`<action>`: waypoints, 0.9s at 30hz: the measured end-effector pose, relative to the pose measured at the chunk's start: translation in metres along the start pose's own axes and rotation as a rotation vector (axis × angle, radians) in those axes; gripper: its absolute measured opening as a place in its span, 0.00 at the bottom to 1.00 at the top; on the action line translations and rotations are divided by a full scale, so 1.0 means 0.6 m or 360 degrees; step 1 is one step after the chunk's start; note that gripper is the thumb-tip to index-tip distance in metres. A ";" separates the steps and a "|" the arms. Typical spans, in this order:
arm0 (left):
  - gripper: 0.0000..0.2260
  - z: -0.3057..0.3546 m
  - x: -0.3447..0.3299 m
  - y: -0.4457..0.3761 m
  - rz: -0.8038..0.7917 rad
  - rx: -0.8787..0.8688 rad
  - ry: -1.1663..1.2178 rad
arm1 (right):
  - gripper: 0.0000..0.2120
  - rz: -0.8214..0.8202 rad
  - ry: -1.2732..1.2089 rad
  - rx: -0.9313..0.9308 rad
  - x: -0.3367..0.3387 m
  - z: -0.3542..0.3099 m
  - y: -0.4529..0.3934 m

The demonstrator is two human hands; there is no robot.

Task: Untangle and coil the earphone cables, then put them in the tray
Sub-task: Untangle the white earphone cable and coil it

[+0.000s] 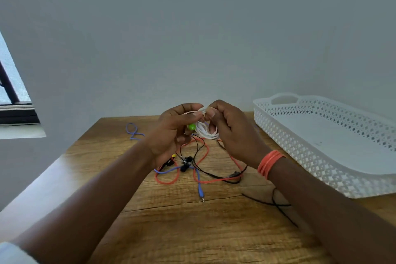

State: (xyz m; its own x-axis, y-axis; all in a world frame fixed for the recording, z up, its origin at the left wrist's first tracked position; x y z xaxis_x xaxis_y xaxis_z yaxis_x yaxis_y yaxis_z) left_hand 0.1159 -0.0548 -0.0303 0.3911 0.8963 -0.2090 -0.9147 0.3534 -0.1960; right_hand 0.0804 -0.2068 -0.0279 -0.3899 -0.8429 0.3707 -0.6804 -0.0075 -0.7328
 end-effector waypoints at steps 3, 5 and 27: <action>0.13 0.005 0.001 0.002 -0.0085 0.0177 0.0175 | 0.13 -0.0051 -0.0006 -0.0027 -0.001 0.002 -0.003; 0.10 0.009 0.007 0.002 -0.0211 0.0235 0.0143 | 0.13 -0.0068 0.0089 -0.0010 -0.001 0.001 -0.003; 0.11 0.006 0.014 -0.002 -0.0531 0.0353 -0.0162 | 0.10 -0.0183 0.0572 0.0335 0.007 -0.017 0.004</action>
State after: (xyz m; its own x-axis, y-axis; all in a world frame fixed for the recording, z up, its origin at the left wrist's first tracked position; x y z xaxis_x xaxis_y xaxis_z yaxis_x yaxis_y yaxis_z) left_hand 0.1199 -0.0467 -0.0281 0.6682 0.7406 -0.0708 -0.7434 0.6685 -0.0235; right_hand 0.0708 -0.2047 -0.0220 -0.5357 -0.5895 0.6045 -0.6051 -0.2313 -0.7618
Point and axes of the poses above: each hand's wrist, its own y-axis away from the middle knuckle, its own x-axis out of the back of the hand, z = x × y, the point moved 2 cm from there along -y, towards the middle knuckle, and after that the axes turned 8 degrees about z, right-handed, at the moved point
